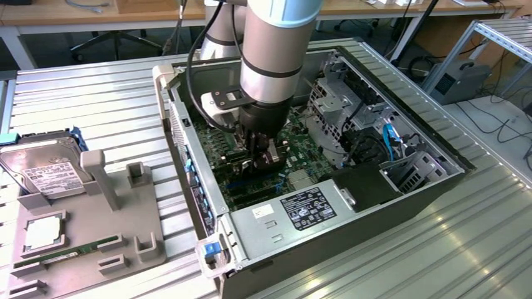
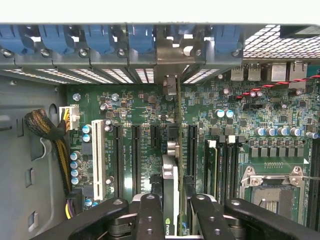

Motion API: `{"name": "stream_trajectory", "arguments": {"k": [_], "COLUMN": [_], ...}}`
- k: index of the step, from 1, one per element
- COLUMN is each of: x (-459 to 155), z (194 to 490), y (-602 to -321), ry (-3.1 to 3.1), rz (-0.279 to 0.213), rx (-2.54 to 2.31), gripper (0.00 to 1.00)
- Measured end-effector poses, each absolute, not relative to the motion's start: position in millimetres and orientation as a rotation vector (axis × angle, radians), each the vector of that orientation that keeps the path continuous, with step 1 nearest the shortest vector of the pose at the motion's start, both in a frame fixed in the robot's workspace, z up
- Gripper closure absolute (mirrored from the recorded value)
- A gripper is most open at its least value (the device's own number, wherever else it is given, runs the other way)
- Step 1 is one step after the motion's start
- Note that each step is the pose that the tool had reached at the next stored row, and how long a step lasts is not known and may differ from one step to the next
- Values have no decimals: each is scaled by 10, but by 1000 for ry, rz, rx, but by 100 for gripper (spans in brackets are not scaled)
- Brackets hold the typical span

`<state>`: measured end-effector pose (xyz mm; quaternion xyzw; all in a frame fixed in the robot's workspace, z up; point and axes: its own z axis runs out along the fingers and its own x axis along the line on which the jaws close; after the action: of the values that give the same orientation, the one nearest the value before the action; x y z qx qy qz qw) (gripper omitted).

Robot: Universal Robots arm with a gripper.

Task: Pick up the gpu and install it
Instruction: 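Insert the gpu into the slot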

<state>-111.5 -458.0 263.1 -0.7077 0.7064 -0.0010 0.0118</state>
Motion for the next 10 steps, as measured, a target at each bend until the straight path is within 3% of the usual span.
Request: {"name": "stream_trajectory", "arguments": {"k": [10], "x": [-1115], "z": [2632], "y": [-4580], "ry": [2207], "rz": [32], "rx": [-2169], "gripper": [74]}}
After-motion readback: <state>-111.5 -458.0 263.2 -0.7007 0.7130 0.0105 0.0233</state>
